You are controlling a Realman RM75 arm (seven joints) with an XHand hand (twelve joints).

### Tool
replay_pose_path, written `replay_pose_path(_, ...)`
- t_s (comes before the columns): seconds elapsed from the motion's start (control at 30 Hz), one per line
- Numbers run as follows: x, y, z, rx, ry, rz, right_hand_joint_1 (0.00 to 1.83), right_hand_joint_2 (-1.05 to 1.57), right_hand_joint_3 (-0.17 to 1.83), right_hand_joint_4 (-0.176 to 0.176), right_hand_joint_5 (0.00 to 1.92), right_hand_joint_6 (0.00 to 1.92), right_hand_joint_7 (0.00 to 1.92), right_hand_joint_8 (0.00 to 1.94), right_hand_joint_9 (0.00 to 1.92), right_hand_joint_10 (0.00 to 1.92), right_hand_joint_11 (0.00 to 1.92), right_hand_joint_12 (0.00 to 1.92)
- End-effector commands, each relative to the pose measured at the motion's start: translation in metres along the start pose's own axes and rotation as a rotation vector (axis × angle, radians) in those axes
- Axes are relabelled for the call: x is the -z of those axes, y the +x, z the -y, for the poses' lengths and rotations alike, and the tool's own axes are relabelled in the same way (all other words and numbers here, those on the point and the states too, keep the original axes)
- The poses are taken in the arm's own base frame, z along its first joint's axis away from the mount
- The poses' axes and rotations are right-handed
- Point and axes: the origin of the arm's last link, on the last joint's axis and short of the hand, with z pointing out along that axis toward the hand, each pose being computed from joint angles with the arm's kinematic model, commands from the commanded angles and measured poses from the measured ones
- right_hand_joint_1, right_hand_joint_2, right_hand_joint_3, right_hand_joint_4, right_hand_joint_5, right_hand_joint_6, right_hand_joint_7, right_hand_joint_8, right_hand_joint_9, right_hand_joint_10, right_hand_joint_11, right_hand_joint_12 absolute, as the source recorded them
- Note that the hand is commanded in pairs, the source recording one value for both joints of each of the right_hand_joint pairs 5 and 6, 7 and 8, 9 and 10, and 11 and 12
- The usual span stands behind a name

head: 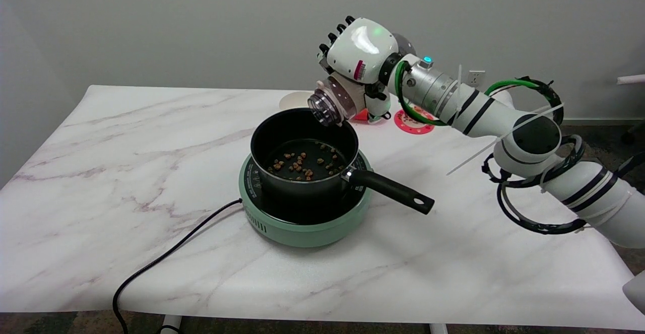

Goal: Pour the contents of the bottle into the soup pot.

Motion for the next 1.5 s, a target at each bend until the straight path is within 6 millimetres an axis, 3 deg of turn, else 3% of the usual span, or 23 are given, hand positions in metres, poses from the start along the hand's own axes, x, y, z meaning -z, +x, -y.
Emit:
replay_pose_path(0.03,0.002,0.020,-0.004,0.234,0.078,-0.026,1.40,1.19,0.55,0.000,1.92,1.92,1.92,1.92,1.34,1.34,1.22,1.22)
replay_pose_path(0.4,0.009,0.048,0.001,0.349,0.117,-0.091,1.37,1.22,0.55,0.000,1.92,1.92,1.92,1.92,1.36,1.36,1.22,1.22)
replay_pose_path(0.93,0.002,0.077,0.001,0.467,0.165,-0.160,1.37,1.22,0.54,0.000,1.92,1.92,1.92,1.92,1.35,1.35,1.22,1.22)
replay_pose_path(1.5,-0.002,0.077,-0.004,0.552,0.177,-0.145,1.37,1.21,0.55,0.000,1.92,1.92,1.92,1.92,1.36,1.36,1.23,1.23)
